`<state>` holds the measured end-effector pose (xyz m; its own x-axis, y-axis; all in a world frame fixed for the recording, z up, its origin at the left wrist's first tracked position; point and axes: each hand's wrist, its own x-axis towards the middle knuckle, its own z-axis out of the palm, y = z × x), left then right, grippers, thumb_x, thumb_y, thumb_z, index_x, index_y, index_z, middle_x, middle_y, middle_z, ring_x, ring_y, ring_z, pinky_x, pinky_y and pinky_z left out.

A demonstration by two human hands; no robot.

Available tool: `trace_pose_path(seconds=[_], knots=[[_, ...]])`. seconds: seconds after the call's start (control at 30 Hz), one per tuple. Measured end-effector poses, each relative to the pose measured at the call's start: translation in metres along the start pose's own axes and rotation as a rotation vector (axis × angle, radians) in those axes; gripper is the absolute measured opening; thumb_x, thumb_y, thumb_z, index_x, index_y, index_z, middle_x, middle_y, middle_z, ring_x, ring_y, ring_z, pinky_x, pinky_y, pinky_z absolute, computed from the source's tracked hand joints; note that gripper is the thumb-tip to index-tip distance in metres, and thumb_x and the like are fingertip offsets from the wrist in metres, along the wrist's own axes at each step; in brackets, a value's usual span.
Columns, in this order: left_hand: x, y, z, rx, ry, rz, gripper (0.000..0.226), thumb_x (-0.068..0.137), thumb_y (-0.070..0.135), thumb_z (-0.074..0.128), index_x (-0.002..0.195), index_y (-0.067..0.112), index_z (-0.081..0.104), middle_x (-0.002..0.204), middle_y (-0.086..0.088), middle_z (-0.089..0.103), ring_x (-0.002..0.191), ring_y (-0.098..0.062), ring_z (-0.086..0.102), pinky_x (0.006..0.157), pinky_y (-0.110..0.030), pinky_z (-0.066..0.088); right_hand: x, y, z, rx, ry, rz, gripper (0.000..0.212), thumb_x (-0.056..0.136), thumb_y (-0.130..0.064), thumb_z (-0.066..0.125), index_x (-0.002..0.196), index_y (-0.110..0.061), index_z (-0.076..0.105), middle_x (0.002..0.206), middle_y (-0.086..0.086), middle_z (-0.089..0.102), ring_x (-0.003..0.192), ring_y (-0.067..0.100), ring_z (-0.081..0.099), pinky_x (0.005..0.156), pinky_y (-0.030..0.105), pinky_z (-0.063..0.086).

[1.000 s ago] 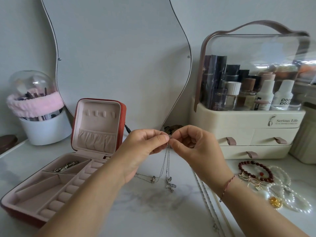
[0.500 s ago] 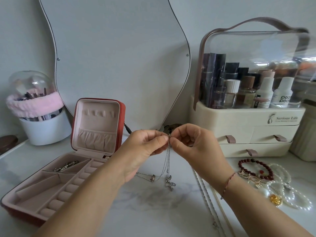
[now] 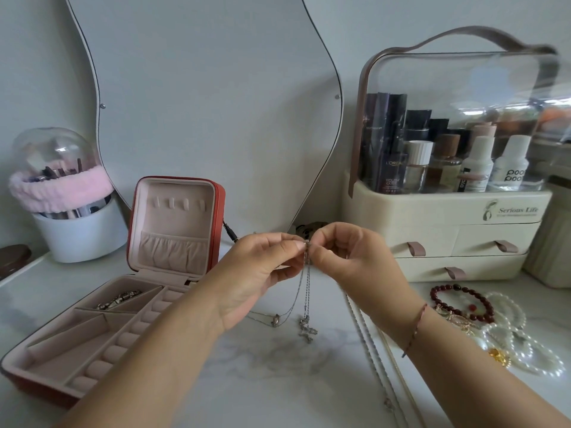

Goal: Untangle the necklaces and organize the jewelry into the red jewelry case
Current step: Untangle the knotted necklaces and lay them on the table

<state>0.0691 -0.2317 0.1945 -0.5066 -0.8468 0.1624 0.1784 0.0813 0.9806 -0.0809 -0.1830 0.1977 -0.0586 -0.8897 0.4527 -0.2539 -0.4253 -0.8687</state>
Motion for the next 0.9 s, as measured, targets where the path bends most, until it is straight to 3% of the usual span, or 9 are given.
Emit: trace_pose_path(seconds=[0.07,0.23,0.4,0.53,0.63,0.77,0.9], knots=[[0.0007,0.0002,0.0008,-0.045,-0.020,-0.027,0.005,0.076,0.013,0.069,0.076,0.010,0.073,0.077,-0.004,0.063,0.076,-0.013,0.058,0.076,-0.024,0.053,0.0009,-0.0004,-0.0004,0.085,-0.028,0.034,0.011,0.083,0.001,0.060,0.073,-0.002,0.062,0.061,-0.002,0.061,0.058,0.007,0.052,0.057,0.019,0.042],[-0.0002,0.0037,0.0051,-0.105,-0.083,-0.087,0.013,0.075,0.012,0.064,0.068,0.015,0.074,0.073,-0.004,0.065,0.072,-0.013,0.062,0.075,-0.026,0.051,0.0028,0.0024,-0.0003,0.244,-0.084,0.103,0.012,0.082,0.000,0.064,0.073,-0.008,0.060,0.061,0.000,0.058,0.058,0.010,0.049,0.059,0.019,0.042],[0.0036,0.0063,0.0018,-0.238,-0.007,-0.116,0.012,0.066,0.019,0.060,0.058,0.018,0.069,0.066,-0.001,0.062,0.064,-0.011,0.061,0.074,-0.029,0.050,0.0045,0.0053,-0.0028,0.323,-0.068,0.137,0.012,0.080,-0.004,0.065,0.072,-0.011,0.059,0.061,0.002,0.052,0.056,0.012,0.045,0.054,0.015,0.040],[0.0042,0.0036,0.0002,-0.144,-0.024,-0.069,0.011,0.068,0.011,0.066,0.060,0.018,0.070,0.067,0.001,0.061,0.065,-0.008,0.059,0.073,-0.026,0.050,0.0038,0.0055,-0.0021,0.308,-0.081,0.091,0.006,0.079,-0.011,0.069,0.078,-0.011,0.063,0.065,-0.001,0.058,0.059,0.009,0.047,0.058,0.017,0.041],[0.0029,0.0003,-0.0013,-0.016,-0.044,0.006,0.007,0.069,0.022,0.063,0.067,0.019,0.068,0.071,0.001,0.059,0.072,-0.010,0.056,0.074,-0.023,0.050,0.0033,0.0055,-0.0018,0.267,-0.100,0.049,0.004,0.084,-0.006,0.066,0.082,-0.004,0.064,0.070,0.003,0.063,0.061,0.007,0.050,0.059,0.016,0.041],[0.0011,-0.0017,-0.0019,0.179,-0.011,0.102,0.006,0.072,0.025,0.064,0.071,0.020,0.065,0.070,0.003,0.053,0.074,-0.011,0.048,0.082,-0.027,0.041,0.0025,0.0044,-0.0020,0.239,-0.088,0.025,0.017,0.072,-0.020,0.070,0.080,-0.005,0.066,0.069,0.001,0.066,0.062,0.004,0.057,0.060,0.013,0.043],[0.0009,-0.0021,-0.0004,0.347,0.066,0.194,0.006,0.075,0.026,0.060,0.075,0.020,0.062,0.064,0.015,0.054,0.067,-0.002,0.047,0.066,-0.012,0.038,0.0034,0.0094,-0.0044,0.070,-0.031,0.015,0.010,0.076,-0.020,0.075,0.075,-0.012,0.069,0.076,0.021,0.067,0.067,0.017,0.054,0.064,0.033,0.042]])
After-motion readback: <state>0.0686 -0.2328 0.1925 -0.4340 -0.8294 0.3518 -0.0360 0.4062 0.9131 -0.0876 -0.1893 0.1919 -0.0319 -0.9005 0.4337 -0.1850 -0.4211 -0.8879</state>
